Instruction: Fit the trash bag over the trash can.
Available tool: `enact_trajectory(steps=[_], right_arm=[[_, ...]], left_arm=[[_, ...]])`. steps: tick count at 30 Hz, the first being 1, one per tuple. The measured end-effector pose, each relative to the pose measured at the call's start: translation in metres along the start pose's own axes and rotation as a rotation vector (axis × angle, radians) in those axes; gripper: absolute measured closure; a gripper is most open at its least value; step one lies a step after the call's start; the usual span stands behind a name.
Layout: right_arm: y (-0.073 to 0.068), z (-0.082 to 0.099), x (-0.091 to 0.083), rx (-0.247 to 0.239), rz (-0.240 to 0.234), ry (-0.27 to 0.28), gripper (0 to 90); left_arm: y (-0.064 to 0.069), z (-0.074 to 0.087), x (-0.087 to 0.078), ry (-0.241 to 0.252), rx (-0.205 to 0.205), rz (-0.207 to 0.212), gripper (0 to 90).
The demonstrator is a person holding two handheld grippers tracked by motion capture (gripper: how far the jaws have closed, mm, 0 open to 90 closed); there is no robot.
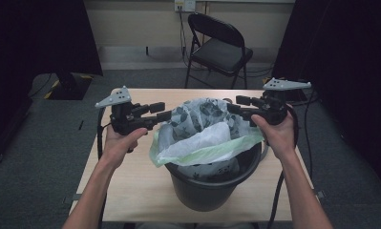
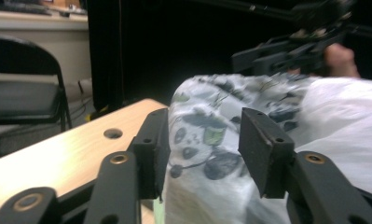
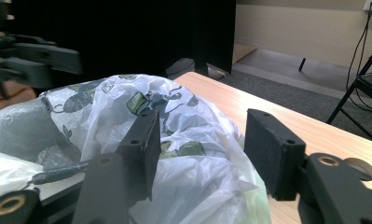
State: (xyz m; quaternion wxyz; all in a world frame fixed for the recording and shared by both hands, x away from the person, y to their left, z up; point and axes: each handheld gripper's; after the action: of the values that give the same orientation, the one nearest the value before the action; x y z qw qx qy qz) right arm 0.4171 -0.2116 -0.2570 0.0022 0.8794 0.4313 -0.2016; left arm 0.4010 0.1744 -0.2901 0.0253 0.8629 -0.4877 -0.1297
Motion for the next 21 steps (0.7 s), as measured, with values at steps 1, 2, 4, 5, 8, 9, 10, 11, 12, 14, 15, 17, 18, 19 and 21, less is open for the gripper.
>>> enact_trajectory(steps=[1,2,4,5,8,9,10,11,12,14,15,17,18,19,21], right_arm=[[0.000,0.000,-0.001,-0.001,0.000,0.001,44.9],[-0.001,0.000,-0.001,-0.002,-0.001,0.001,44.6],[-0.001,0.000,-0.002,-0.007,0.004,-0.008,43.2],[-0.001,0.000,-0.002,-0.007,0.007,-0.007,43.0],[-0.001,-0.001,-0.004,-0.009,0.008,-0.002,42.6],[-0.001,-0.001,-0.005,-0.011,0.011,0.000,42.2],[-0.001,-0.002,-0.006,-0.010,0.010,0.001,41.8],[-0.001,-0.003,-0.007,-0.011,0.014,0.004,41.3],[0.000,-0.004,-0.008,-0.011,0.020,0.010,40.6],[0.000,-0.006,-0.008,-0.009,0.019,0.015,40.4],[0.000,-0.008,-0.008,-0.010,0.022,0.016,40.1],[-0.001,-0.010,-0.007,-0.010,0.021,0.015,39.2],[-0.001,-0.010,-0.006,-0.013,0.021,0.015,39.0],[-0.002,-0.011,-0.005,-0.013,0.017,0.014,38.9],[-0.003,-0.011,-0.003,-0.013,0.013,0.012,38.5]], left_arm=[[0.001,0.002,0.001,-0.014,0.005,-0.004,63.8],[0.002,0.004,0.000,-0.011,-0.001,0.015,66.6],[0.005,0.005,-0.004,-0.001,0.008,0.007,72.1],[0.006,0.005,-0.007,0.002,0.009,0.006,73.8],[0.012,0.008,-0.017,0.005,0.026,0.011,74.5],[0.015,0.009,-0.021,0.004,0.029,0.017,74.5],[0.018,0.010,-0.026,0.000,0.039,0.024,74.5],[0.021,0.012,-0.031,0.002,0.051,0.030,74.3],[0.025,0.014,-0.035,0.005,0.055,0.040,73.7],[0.033,0.017,-0.044,0.004,0.071,0.064,71.7],[0.036,0.018,-0.048,0.001,0.078,0.084,70.7],[0.042,0.020,-0.054,-0.007,0.083,0.123,69.9],[0.045,0.020,-0.056,-0.011,0.082,0.150,69.3],[0.047,0.020,-0.058,-0.022,0.094,0.179,68.1],[0.049,0.019,-0.059,-0.031,0.109,0.207,67.6]])
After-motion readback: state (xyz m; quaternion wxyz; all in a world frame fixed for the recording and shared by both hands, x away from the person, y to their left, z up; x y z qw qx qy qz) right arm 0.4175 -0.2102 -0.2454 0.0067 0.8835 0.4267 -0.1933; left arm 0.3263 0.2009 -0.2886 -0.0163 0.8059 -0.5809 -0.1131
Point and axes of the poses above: each handheld gripper's, and its own axes: x roughly forward along the jaws, z roughly out of its underside, y roughly to its right, and after that the axes turned 2 degrees about -z, right-handed
